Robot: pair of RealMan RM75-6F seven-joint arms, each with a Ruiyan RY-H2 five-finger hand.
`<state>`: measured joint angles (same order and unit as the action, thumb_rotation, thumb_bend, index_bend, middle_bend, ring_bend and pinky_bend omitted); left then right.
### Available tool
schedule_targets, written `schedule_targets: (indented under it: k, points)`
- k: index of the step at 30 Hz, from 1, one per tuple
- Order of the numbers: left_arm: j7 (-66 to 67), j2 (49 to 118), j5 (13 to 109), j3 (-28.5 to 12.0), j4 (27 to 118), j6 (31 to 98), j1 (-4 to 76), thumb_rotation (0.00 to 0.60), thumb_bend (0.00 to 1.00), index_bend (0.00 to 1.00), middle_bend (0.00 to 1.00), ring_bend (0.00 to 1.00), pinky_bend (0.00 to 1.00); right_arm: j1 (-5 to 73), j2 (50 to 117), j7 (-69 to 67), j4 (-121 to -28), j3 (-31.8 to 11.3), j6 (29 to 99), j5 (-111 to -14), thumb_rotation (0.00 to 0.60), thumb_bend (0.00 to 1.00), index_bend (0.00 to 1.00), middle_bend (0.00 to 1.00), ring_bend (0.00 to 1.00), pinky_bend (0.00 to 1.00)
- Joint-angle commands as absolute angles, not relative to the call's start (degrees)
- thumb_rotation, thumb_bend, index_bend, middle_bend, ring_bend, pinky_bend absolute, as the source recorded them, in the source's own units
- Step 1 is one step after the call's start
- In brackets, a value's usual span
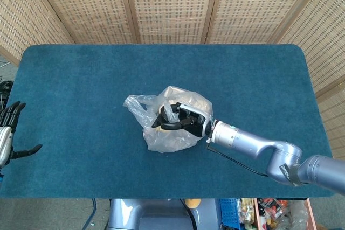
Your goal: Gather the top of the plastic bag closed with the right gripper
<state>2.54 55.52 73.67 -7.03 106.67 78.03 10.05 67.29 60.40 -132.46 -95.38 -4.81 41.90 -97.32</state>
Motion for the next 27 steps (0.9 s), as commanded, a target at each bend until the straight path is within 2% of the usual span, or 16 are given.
schedule_targets:
  k: [1,7,14,18,27]
  points:
    - [2.73,55.93,73.78,-7.27,106.22,77.64,10.57,0.600,0.17,0.00,0.00,0.00,0.00,67.68,58.96,-133.56,-94.47,-2.71,43.28,-100.30,0.600,0.00,0.69,0.71,0.44,0.28]
    - [3.09,57.29,74.23,-9.39,103.49,75.93,13.69,0.600,0.18,0.00,0.00,0.00,0.00,68.37,55.82,-136.34,-93.25,1.49,46.17,-104.68,0.600,0.00,0.72,0.75,0.45,0.30]
    - [2.97,59.05,77.52,-11.53,99.07,72.11,19.36,0.600,0.18,0.00,0.00,0.00,0.00,68.52,53.98,-136.01,-91.34,5.97,47.19,-106.18,0.600,0.00,0.72,0.75,0.44,0.30]
    - [3.99,62.59,83.13,-11.83,93.72,68.85,24.89,0.600,0.19,0.00,0.00,0.00,0.00,68.69,52.34,-134.80,-91.52,9.20,48.93,-109.13,0.600,0.00,0.72,0.75,0.44,0.30]
    - [4.22,70.82,91.68,-10.96,82.42,67.63,32.26,0.600,0.21,0.00,0.00,0.00,0.00,69.17,50.94,-135.72,-90.77,12.49,52.51,-110.26,0.600,0.00,0.72,0.75,0.44,0.30]
